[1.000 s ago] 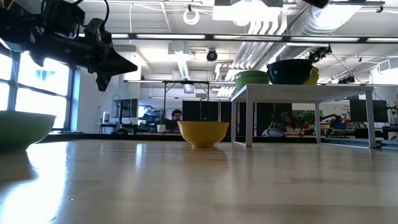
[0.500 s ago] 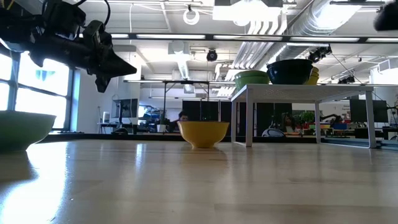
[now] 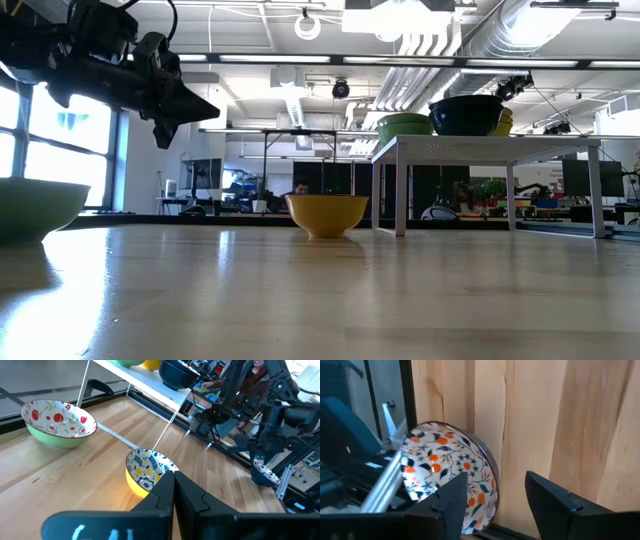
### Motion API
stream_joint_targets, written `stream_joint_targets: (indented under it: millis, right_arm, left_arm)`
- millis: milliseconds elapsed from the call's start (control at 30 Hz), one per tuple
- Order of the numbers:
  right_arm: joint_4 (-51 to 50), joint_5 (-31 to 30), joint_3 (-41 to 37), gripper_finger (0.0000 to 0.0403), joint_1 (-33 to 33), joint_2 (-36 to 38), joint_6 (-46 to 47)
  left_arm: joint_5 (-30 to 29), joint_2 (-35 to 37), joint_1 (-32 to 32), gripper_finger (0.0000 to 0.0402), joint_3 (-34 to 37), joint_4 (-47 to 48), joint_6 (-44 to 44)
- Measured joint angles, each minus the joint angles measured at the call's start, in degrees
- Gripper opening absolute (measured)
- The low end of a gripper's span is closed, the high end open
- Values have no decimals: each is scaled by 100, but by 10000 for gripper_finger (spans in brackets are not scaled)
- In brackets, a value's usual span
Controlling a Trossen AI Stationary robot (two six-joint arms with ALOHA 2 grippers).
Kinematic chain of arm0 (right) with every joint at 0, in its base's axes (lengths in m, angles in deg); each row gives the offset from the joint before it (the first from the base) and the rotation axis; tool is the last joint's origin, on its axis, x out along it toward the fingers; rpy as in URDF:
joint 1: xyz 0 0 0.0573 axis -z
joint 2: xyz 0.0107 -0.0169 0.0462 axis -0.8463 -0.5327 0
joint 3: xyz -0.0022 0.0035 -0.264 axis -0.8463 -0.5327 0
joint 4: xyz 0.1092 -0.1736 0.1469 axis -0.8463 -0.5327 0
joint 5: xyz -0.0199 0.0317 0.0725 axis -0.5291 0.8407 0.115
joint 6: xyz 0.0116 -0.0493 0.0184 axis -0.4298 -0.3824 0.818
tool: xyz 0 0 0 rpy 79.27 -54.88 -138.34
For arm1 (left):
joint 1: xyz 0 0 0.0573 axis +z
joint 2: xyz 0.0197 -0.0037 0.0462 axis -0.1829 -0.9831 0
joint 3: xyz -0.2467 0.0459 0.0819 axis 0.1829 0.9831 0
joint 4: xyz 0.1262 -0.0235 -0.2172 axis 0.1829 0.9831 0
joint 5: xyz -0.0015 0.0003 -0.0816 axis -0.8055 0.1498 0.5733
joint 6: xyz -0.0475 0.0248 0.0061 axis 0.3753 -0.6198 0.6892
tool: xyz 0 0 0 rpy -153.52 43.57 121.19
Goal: Pick & Place Mini bowls
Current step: Stack the black patterned bowl on top of the black patterned bowl on the shelf
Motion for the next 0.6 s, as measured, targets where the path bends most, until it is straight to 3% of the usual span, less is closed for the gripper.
stream_joint_targets:
  millis: [400,600]
  right_arm:
    - [607,417,-25,182,-101,-997,-1001]
    - [973,391,-22,123,-107,-1376,-874]
  left_arm:
    - [-6,0,1,0,0,0,4]
    - [-9,0,0,0,0,-2,4]
